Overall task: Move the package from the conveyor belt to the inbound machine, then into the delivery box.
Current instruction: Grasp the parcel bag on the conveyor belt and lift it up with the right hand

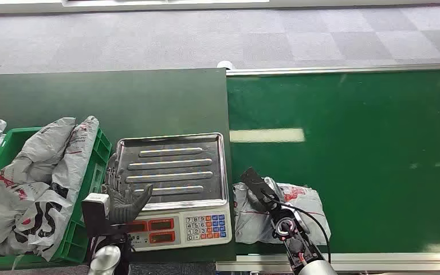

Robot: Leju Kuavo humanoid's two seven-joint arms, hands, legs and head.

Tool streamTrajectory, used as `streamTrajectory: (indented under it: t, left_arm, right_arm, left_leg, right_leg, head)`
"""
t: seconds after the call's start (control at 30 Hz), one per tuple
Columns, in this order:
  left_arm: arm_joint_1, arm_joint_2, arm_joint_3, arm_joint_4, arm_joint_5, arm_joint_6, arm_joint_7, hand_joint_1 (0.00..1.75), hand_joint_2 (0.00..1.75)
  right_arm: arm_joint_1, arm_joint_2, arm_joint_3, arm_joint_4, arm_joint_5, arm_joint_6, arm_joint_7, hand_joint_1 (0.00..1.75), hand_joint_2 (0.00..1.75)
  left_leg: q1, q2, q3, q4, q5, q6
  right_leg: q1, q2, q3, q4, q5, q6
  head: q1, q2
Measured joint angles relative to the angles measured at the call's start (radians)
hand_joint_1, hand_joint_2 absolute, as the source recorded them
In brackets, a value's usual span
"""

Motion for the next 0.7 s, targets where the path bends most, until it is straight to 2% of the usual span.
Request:
streamTrajectory:
  t: [0.47,0.6,0.7]
  left_arm:
    - [0.0,0.0,0.002,0.0,0.0,0.0,0.0,0.0,1.75]
    - [0.002,0.0,0.004,-0.002,0.0,0.001,0.0,0.0,1.75]
    - [0.011,-0.001,0.006,-0.01,0.0,0.005,0.0,0.0,1.75]
  right_arm:
    - [0.007,-0.003,-0.005,0.011,-0.017,0.009,-0.031,1.75,1.75]
    - [0.013,-0.004,-0.015,0.014,-0.05,-0.009,-0.085,1.75,1.75]
    - [0.027,-0.001,-0.043,-0.001,-0.114,-0.045,-0.173,1.75,1.75]
  left_leg:
    - [0.0,0.0,-0.001,0.0,0.0,0.0]
    - [0.0,0.0,-0.002,0.0,0.0,0.0]
    - [0.0,0.0,-0.003,0.0,0.0,0.0]
  right_leg:
    - [0.0,0.0,-0.001,0.0,0.0,0.0]
    - [0.0,0.0,-0.001,0.0,0.0,0.0]
    - [0.0,0.0,-0.002,0.0,0.0,0.0]
  head:
    - [0.0,0.0]
    - [0.0,0.0]
    - [0.0,0.0]
